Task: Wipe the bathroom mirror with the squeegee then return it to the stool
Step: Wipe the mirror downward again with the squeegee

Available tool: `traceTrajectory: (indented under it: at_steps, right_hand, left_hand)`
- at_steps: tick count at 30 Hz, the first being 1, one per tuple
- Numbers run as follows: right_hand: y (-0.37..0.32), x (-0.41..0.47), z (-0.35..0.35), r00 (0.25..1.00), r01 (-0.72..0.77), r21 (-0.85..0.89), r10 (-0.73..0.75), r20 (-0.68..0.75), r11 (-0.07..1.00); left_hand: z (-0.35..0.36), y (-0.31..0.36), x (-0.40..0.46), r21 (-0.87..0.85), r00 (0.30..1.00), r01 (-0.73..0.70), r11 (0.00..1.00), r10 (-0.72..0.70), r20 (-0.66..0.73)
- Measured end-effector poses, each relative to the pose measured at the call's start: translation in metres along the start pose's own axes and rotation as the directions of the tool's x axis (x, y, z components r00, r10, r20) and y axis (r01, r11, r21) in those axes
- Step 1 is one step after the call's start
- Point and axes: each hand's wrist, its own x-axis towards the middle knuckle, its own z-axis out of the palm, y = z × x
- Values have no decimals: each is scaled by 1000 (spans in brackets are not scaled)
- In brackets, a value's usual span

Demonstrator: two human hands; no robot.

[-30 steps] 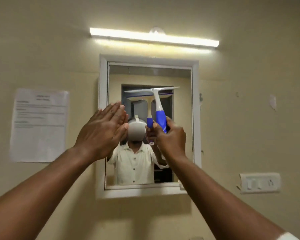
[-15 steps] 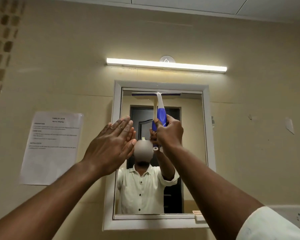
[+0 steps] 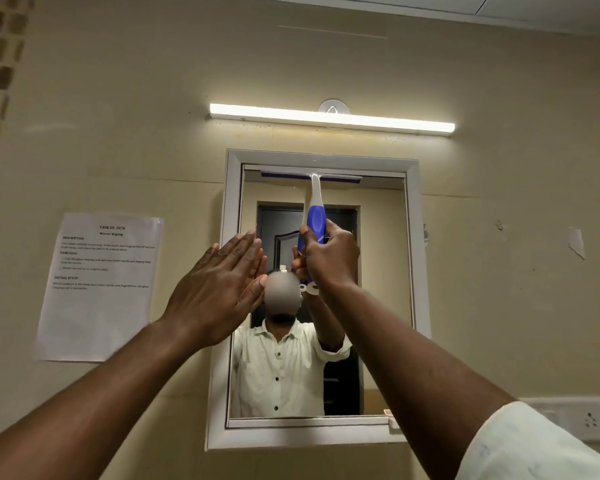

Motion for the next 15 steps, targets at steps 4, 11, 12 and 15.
traceTrajectory:
  at_steps: [4, 11, 12, 15]
  right_hand:
    - [8, -7, 0, 998, 50, -70, -51, -24, 996]
    - [29, -41, -2, 1000, -6, -56, 5, -23, 998]
    - [33, -48, -2, 999, -22, -34, 21, -26, 999]
    - [47, -67, -3, 998, -55, -10, 55, -9, 998]
  left_hand:
    - [3, 2, -9, -34, 1000, 2, 999, -2, 18]
    - [1, 1, -25, -48, 999, 20, 999, -19, 32]
    - [1, 1, -28, -48, 999, 22, 999, -21, 37]
    - [-1, 2, -38, -59, 998, 33, 998, -29, 59]
